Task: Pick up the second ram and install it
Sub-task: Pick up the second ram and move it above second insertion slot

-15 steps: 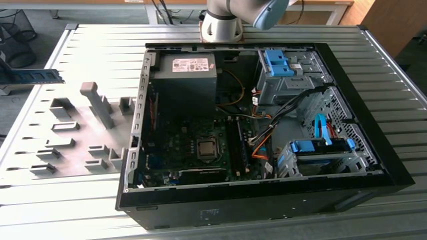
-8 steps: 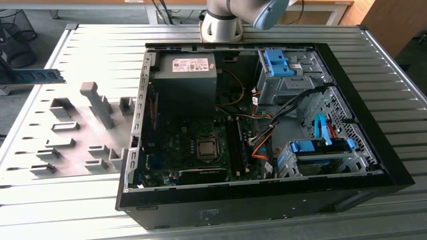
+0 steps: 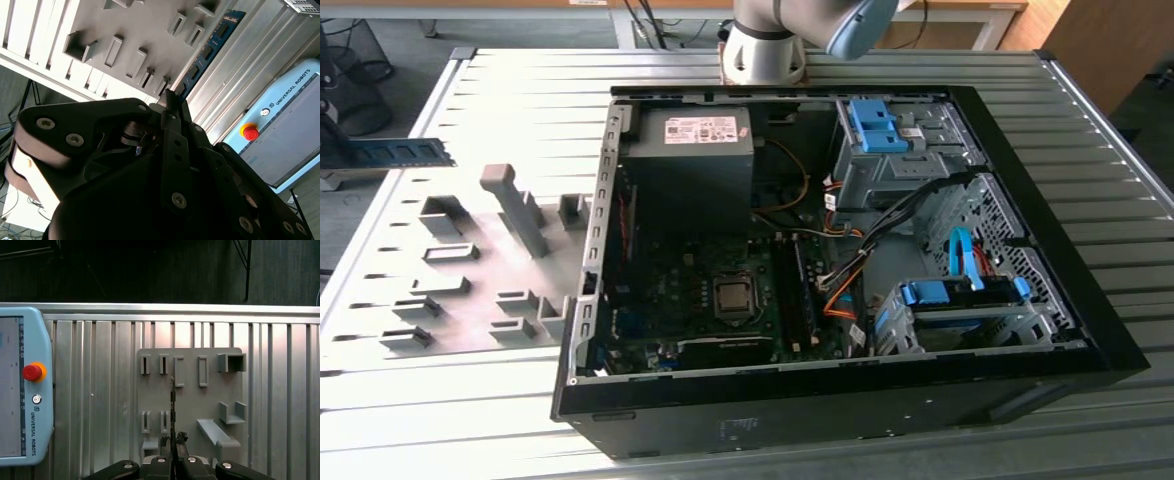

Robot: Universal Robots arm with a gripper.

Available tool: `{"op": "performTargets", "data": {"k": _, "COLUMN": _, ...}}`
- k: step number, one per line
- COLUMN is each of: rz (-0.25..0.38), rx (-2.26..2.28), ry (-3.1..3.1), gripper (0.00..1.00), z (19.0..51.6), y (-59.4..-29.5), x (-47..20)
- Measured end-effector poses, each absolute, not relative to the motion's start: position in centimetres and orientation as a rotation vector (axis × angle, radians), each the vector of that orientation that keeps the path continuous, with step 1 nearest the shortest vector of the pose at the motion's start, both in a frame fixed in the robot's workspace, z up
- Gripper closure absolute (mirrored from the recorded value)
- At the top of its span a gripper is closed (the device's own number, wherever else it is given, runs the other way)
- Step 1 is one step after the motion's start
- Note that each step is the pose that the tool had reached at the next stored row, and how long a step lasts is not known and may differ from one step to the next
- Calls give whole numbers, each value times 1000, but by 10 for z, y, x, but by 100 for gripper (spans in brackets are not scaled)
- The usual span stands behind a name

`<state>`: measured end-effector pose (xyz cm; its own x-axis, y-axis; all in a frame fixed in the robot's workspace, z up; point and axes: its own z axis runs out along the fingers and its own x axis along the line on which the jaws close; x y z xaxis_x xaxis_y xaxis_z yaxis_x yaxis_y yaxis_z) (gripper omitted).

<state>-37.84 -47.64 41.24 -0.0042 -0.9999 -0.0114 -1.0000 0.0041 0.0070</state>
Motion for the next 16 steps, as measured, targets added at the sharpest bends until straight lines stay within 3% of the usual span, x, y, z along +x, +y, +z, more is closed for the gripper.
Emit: {"op": "performTargets", "data": {"k": 16, "rz": 20, "rx": -2214, "ry": 2224, "gripper": 86, "z": 412, "y": -476, "x": -370}}
